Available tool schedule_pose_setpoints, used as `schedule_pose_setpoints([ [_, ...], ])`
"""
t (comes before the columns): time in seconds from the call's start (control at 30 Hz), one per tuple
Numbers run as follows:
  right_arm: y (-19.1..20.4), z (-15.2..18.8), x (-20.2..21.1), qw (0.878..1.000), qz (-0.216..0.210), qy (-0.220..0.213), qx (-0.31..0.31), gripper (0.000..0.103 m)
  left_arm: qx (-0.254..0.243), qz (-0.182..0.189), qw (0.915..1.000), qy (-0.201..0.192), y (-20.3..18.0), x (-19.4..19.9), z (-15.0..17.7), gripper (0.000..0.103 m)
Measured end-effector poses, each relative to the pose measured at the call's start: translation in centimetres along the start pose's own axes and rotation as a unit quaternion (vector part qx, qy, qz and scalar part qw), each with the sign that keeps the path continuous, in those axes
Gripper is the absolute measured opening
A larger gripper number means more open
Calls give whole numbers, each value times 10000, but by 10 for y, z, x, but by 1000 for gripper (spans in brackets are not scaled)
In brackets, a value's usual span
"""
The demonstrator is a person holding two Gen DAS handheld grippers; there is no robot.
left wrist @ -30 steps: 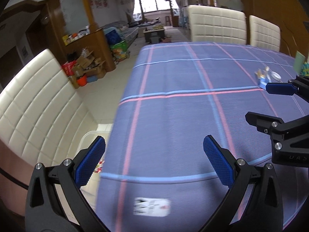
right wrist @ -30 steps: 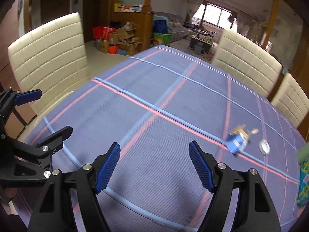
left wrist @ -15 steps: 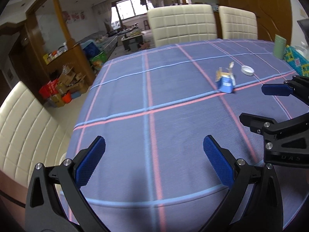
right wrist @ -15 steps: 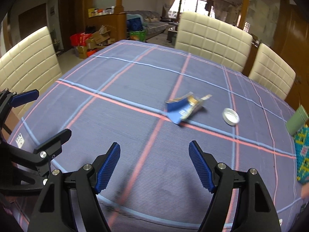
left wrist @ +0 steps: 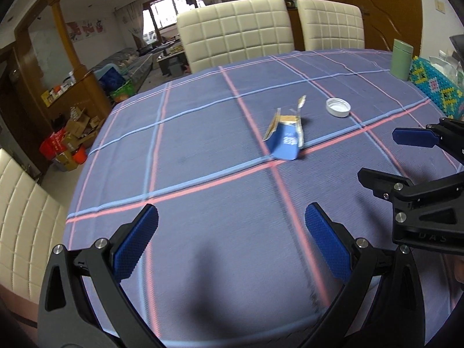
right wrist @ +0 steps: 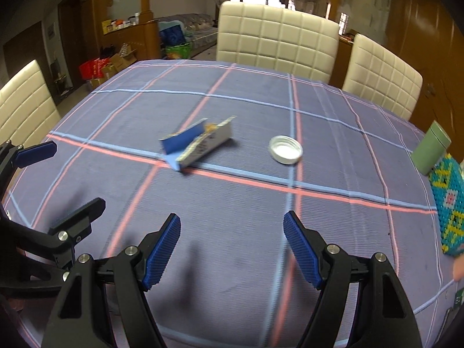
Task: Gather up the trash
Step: 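Grasp the blue-and-white box with the left tool while the right tool grasps the white cap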
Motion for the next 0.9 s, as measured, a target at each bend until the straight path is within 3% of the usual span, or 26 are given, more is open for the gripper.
schedule_pose_setpoints([
  [0.47, -55, -18, -36, 9994, 154, 181, -259, 72, -394, 142, 9991, 86, -41, -57, -47, 100],
  [0.9, -73, -51, -81, 9980, 79, 345, -530, 72, -256, 309, 9986, 358, -28, -108, -77, 100],
])
Point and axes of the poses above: each gripper's, at about its wrist camera, not at the fingertips, and x roughly against the way its jaws point, y to its left, z to its underside, the point moved 10 cm from there along -x, roughly the way its jaws point, and after that the axes turned 3 degrees about y, right-handed, at the moved point
